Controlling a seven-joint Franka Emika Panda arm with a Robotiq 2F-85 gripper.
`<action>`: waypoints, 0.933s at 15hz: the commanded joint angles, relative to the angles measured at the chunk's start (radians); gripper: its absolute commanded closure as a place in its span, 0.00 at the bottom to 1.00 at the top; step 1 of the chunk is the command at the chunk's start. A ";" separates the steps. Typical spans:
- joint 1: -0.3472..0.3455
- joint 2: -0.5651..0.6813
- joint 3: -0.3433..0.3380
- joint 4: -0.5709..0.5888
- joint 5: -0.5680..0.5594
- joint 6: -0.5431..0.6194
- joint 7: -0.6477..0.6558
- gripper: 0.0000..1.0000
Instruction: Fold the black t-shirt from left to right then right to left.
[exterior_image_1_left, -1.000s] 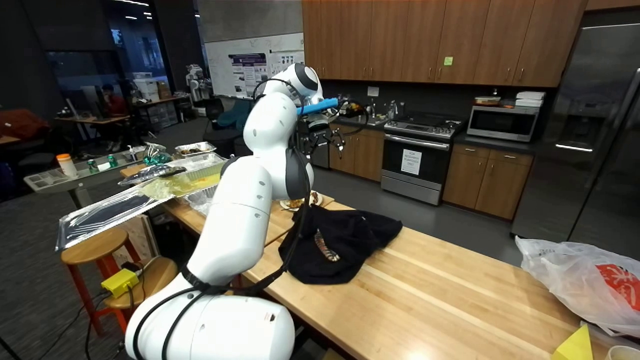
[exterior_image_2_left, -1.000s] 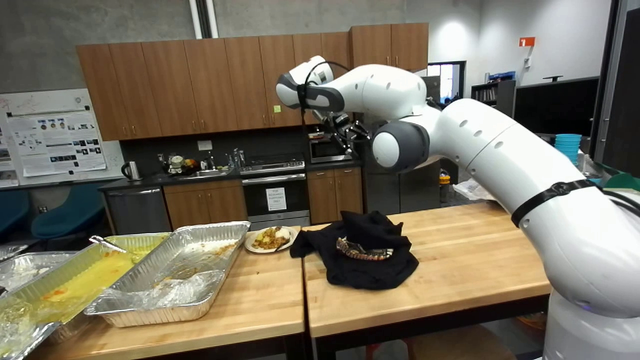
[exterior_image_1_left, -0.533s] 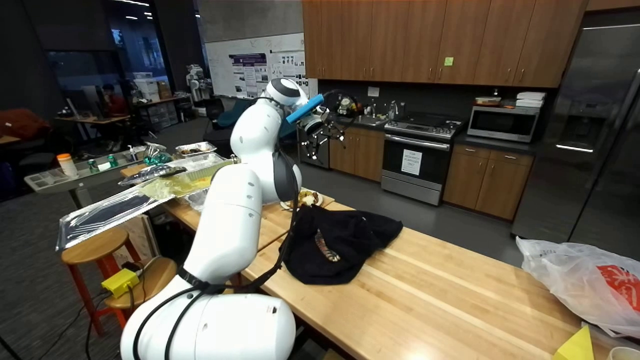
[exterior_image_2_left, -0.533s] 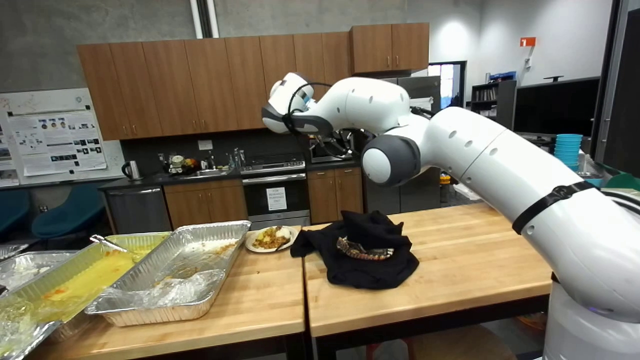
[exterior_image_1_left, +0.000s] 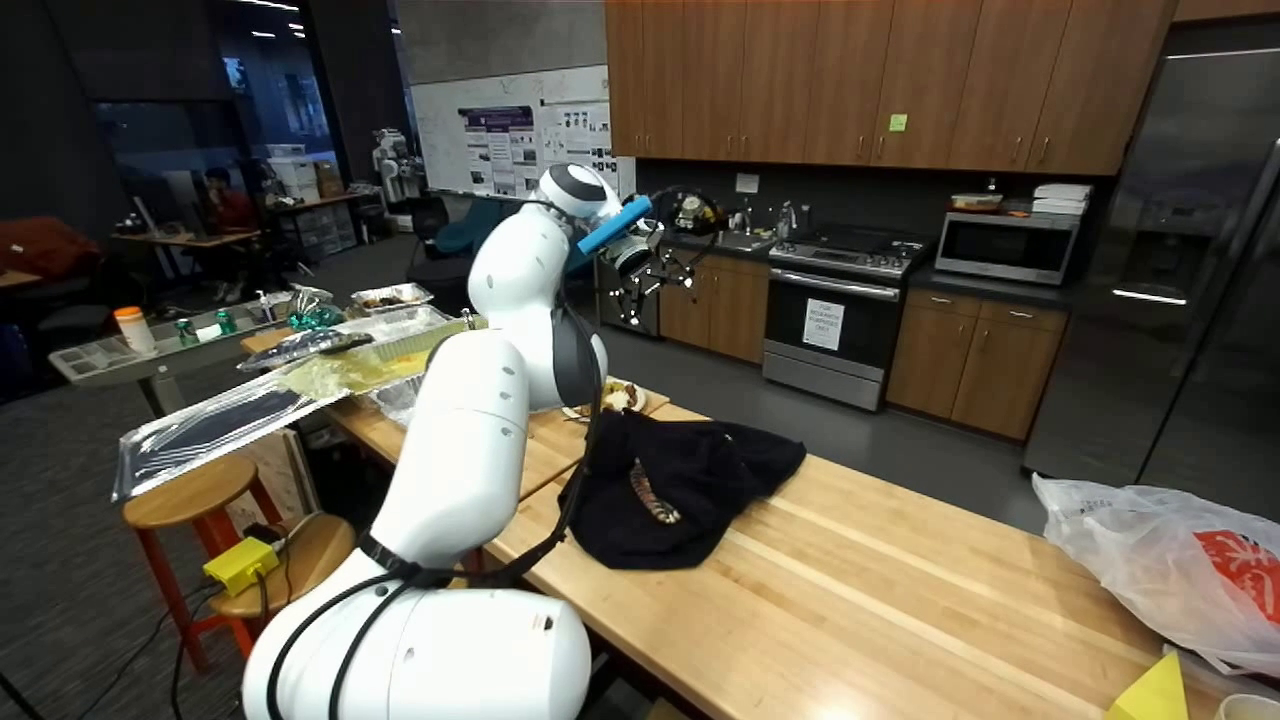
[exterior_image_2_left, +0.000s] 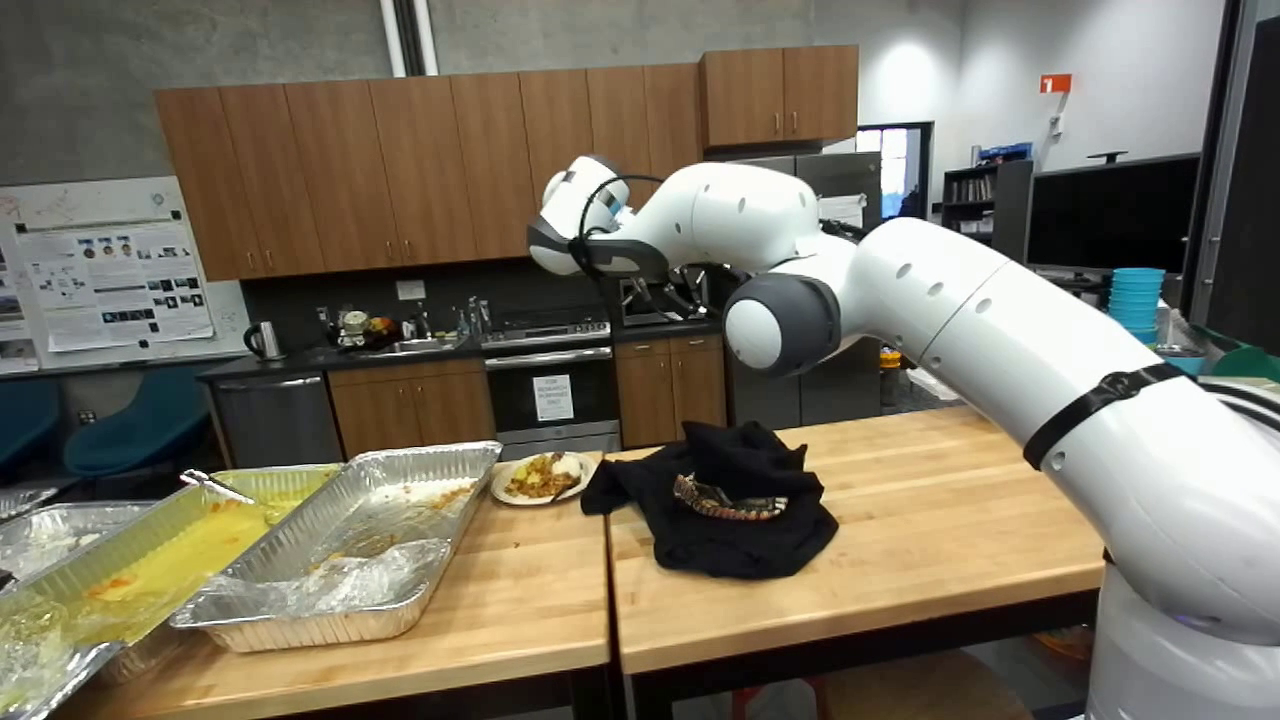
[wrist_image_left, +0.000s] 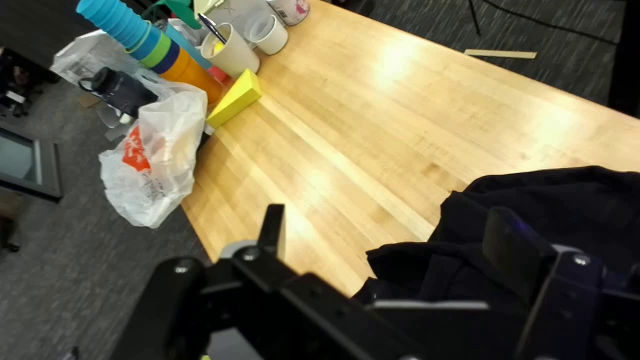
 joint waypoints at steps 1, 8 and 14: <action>-0.064 -0.013 0.055 -0.002 0.076 0.038 -0.112 0.00; -0.093 -0.006 0.091 0.014 0.201 0.133 -0.353 0.00; -0.067 -0.012 0.087 0.017 0.247 0.135 -0.637 0.00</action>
